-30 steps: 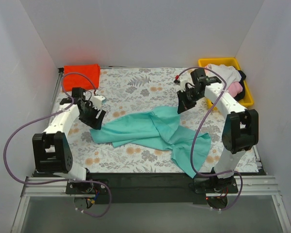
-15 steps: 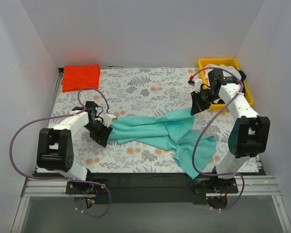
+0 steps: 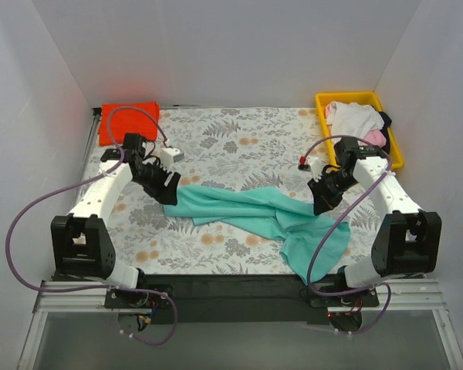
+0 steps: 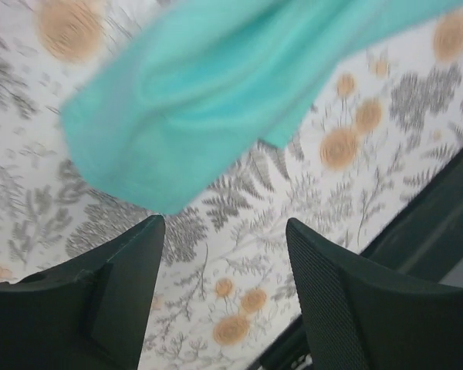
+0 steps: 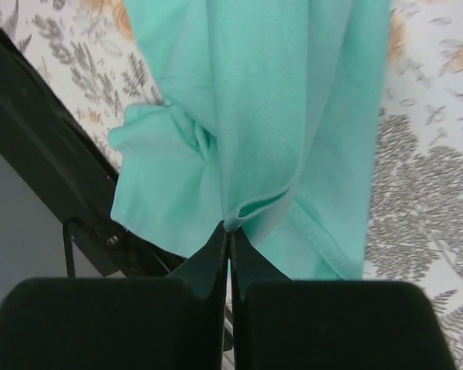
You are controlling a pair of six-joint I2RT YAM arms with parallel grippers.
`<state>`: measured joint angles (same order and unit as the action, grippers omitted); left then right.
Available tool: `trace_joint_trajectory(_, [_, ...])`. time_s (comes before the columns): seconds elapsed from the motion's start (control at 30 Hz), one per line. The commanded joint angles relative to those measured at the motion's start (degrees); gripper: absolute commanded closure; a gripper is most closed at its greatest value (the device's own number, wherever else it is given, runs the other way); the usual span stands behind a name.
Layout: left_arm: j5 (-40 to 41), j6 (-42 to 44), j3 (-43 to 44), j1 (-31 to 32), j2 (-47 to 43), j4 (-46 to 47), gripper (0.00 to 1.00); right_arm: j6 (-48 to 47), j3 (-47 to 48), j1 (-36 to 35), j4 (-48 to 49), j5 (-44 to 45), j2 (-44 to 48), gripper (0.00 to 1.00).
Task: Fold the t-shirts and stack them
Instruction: Flatten the tshirt out
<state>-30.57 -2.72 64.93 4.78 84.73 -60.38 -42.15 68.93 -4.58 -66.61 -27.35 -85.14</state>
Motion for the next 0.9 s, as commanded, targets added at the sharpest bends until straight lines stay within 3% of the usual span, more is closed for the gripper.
trace_joint_trajectory(0.0, [-2.49,-7.37,4.85,-0.21,0.34,8.15,0.35,-8.81,-4.49,-0.69,-3.0,2.92,4.45,0.99])
trace_joint_trajectory(0.1, [-3.79,-10.11,13.18,-0.21,11.65,7.31,0.32,-10.84,-6.52,-2.09,-3.09,3.71,6.3,0.99])
trace_joint_trajectory(0.13, [-5.1,-9.68,18.08,-0.21,14.47,4.51,0.24,-11.19,-7.05,-3.23,-3.09,4.06,7.0,0.99])
trace_joint_trajectory(0.17, [-6.51,-9.41,19.7,-0.21,19.46,3.44,0.23,-11.55,-7.4,-3.77,-3.09,4.41,7.44,0.99])
trace_joint_trajectory(0.4, [-4.85,-5.45,19.19,2.69,25.13,2.99,0.23,-12.96,-9.95,-4.3,-1.6,7.32,10.08,0.99])
trace_joint_trajectory(0.53, [-4.07,-5.63,18.75,3.22,27.42,1.93,0.39,-11.38,-7.76,-4.3,-1.24,6.09,9.21,0.99])
trace_joint_trajectory(0.57, [-3.28,-5.8,18.48,3.48,27.94,2.02,0.56,-10.5,-6.36,-4.3,-1.07,5.82,8.34,0.99])
trace_joint_trajectory(0.7, [-1.25,-7.03,20.23,3.93,27.08,3.86,1.0,-8.3,0.84,-4.21,-0.63,4.59,4.12,0.99])
trace_joint_trajectory(0.8, [-1.95,-6.69,23.49,3.4,20.95,5.45,1.0,-6.81,9.36,-1.85,-0.98,4.59,0.51,0.99])
trace_joint_trajectory(0.87, [-2.39,-1.17,23.5,4.27,16.89,2.3,1.0,-8.29,13.93,0.79,-3.51,4.07,-0.98,0.99])
